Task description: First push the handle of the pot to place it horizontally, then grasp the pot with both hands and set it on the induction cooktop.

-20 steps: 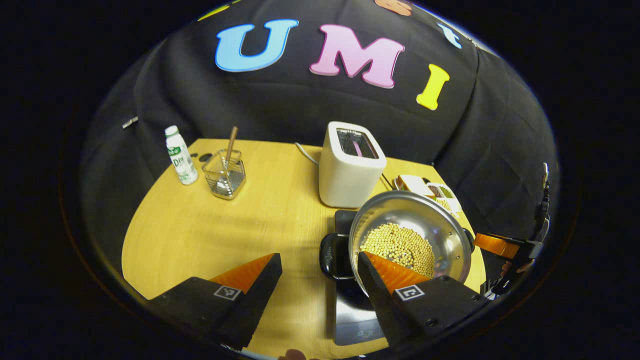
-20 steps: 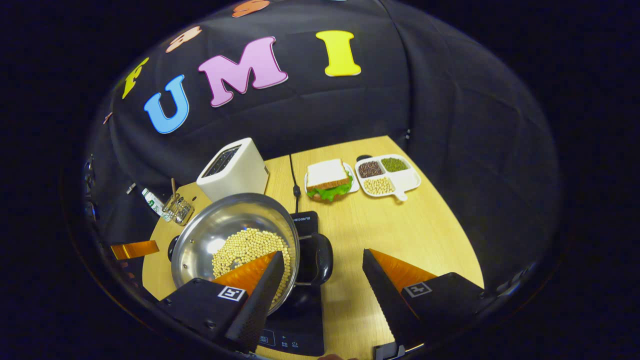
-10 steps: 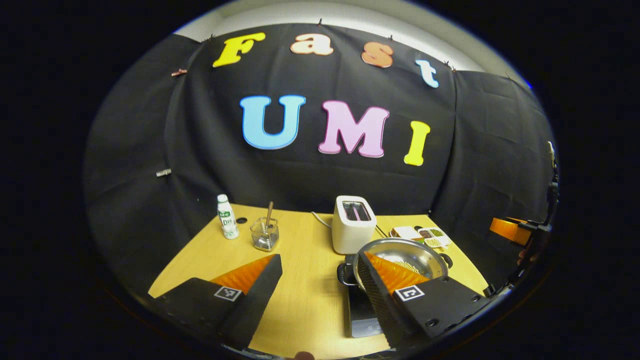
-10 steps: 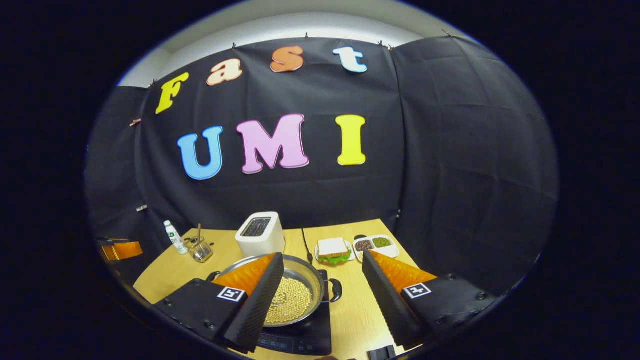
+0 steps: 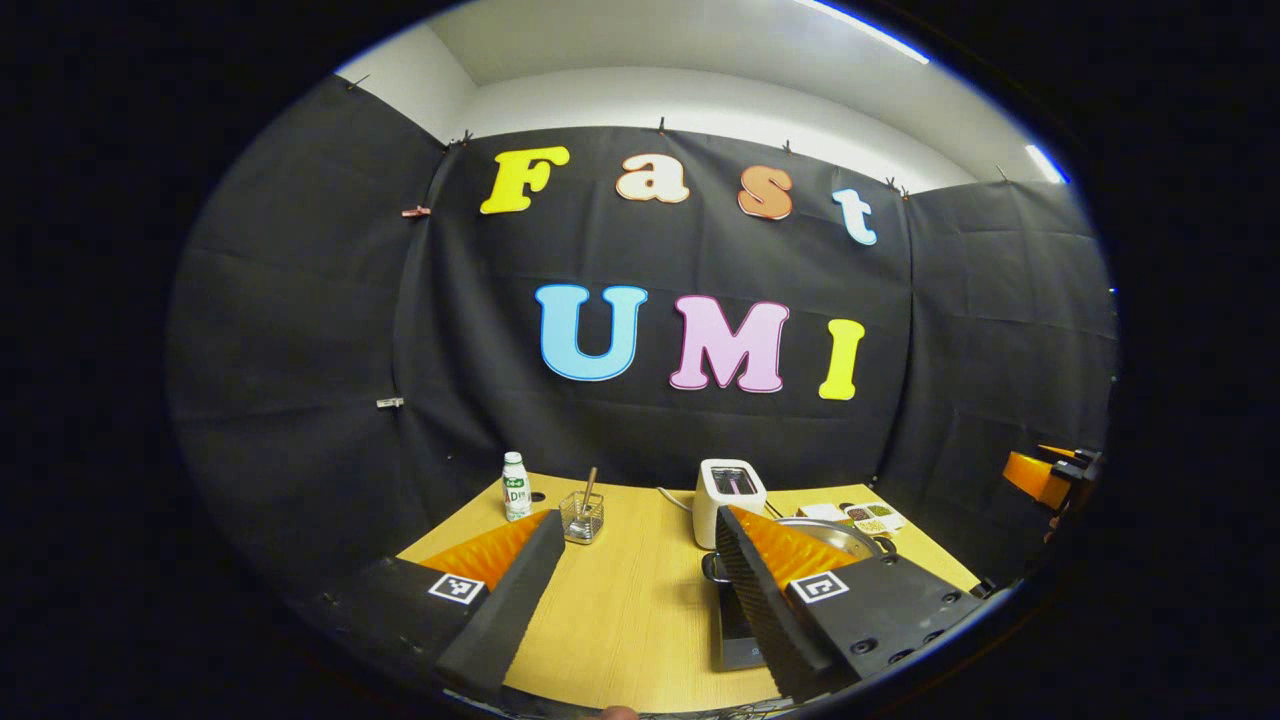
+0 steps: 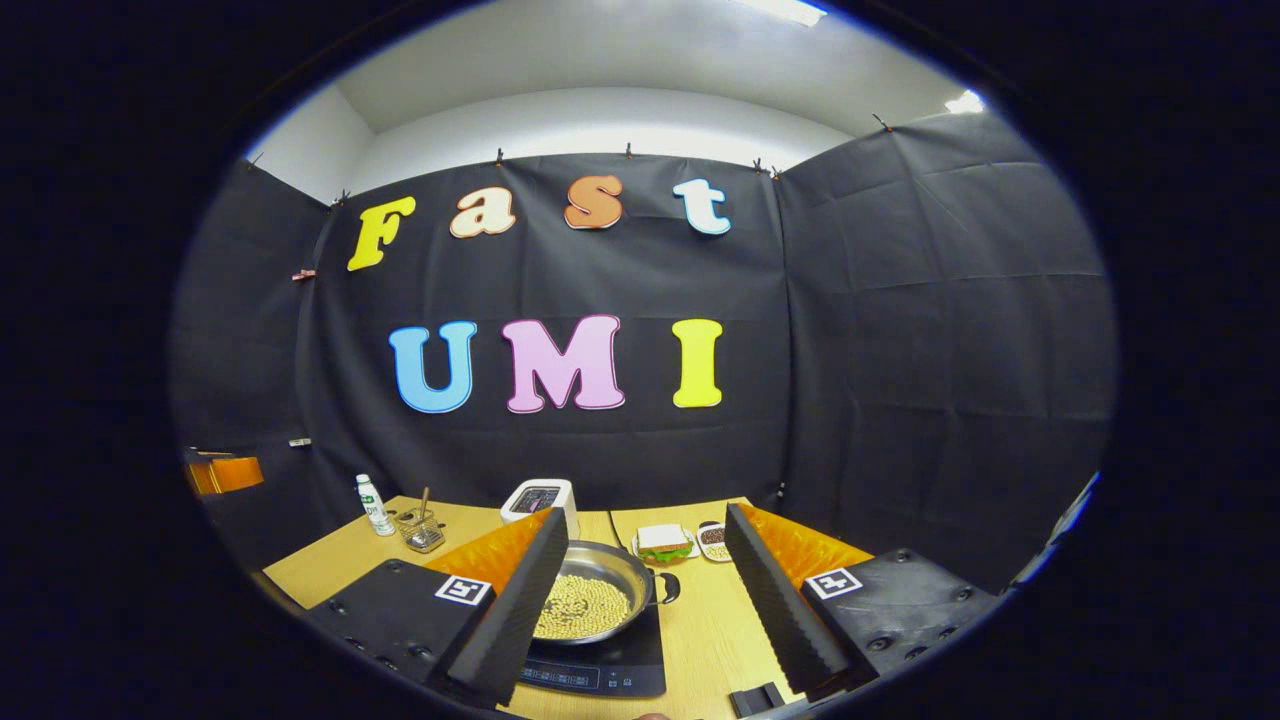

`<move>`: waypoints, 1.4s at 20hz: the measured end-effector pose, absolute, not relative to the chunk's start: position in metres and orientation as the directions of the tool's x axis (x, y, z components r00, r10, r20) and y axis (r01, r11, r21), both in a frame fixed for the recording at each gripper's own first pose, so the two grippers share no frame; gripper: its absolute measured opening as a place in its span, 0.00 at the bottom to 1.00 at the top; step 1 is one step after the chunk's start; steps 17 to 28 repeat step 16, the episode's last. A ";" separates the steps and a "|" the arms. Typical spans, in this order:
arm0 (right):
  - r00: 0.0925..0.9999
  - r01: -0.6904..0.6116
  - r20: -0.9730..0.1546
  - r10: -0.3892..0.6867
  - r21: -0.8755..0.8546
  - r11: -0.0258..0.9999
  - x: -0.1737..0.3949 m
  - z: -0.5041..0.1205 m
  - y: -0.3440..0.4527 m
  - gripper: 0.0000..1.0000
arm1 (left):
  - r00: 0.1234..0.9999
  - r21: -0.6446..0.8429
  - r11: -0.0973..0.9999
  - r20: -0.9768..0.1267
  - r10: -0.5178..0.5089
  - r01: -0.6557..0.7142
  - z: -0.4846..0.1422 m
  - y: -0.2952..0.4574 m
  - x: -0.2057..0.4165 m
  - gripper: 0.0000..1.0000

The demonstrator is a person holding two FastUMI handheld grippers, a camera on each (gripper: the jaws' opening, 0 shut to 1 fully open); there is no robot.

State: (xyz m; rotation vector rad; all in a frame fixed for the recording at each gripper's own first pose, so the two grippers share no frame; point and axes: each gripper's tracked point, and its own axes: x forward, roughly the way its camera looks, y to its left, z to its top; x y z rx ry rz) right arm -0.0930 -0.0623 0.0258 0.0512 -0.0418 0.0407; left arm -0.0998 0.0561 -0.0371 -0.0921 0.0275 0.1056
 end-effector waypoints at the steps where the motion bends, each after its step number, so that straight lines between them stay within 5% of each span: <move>1: 0.998 -0.043 0.043 0.041 0.042 0.998 -0.099 0.024 -0.062 0.98 | 0.993 -0.089 0.989 -0.029 0.115 -0.117 -0.038 0.061 -0.105 0.95; 28: 0.998 -0.041 0.055 0.038 0.060 0.997 -0.095 0.043 -0.075 0.98 | 0.990 -0.028 0.989 -0.019 0.142 -0.143 -0.021 0.068 -0.119 0.95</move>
